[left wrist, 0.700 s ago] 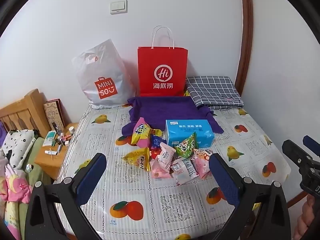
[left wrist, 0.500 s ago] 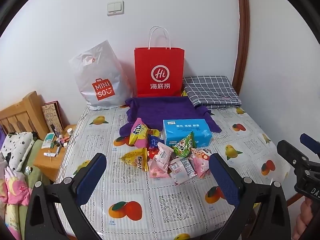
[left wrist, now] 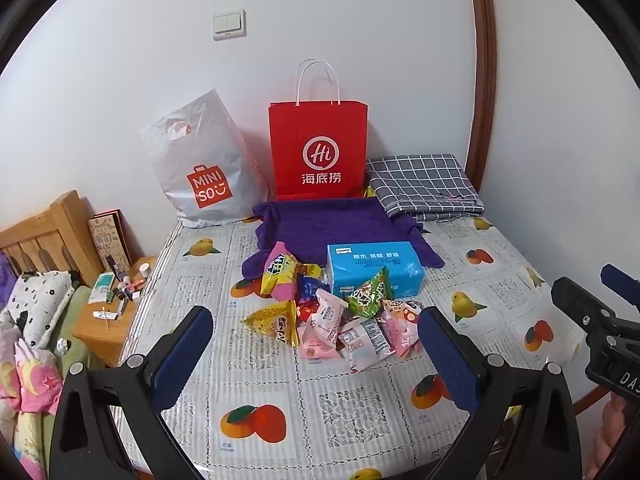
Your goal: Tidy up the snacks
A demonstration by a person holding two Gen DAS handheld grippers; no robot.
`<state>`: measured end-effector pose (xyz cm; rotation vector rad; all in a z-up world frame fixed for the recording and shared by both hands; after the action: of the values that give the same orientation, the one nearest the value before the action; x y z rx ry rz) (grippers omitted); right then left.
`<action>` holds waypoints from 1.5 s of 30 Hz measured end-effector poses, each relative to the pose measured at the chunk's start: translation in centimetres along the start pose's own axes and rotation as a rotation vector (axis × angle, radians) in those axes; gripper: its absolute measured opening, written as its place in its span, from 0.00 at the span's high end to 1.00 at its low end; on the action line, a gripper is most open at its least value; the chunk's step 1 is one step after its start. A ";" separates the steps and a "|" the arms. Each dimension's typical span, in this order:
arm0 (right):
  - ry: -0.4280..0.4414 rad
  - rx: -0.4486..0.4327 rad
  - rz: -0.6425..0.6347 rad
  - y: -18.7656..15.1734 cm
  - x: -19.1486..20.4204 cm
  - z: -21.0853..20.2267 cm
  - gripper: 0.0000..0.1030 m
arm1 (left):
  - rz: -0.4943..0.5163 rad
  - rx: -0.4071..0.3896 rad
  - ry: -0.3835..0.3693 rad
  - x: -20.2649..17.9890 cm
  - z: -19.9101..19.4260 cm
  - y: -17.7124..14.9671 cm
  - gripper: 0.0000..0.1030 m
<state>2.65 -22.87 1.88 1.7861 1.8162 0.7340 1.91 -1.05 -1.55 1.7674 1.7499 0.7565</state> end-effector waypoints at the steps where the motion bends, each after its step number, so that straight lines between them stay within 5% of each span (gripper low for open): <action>1: 0.001 0.000 -0.002 0.0 0.1 -0.1 0.01 | 0.000 -0.002 0.000 -0.1 0.0 -0.2 0.00; 45: 0.010 -0.019 0.012 -0.3 0.2 -1.0 0.01 | -0.005 -0.015 -0.012 -0.1 -1.0 0.0 0.00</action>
<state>1.76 -22.75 2.41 1.7859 1.8003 0.7639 1.21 -1.17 -0.87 1.7533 1.7359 0.7533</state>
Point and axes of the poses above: each gripper's, at about its wrist camera, not at the fingertips, and z roughly the way its jaws point, x to its left, y to its top, the point moved 3 cm from there along z, roughly the way its jaws point, and after that the axes turned 9 degrees about x, right-handed, at the moved point
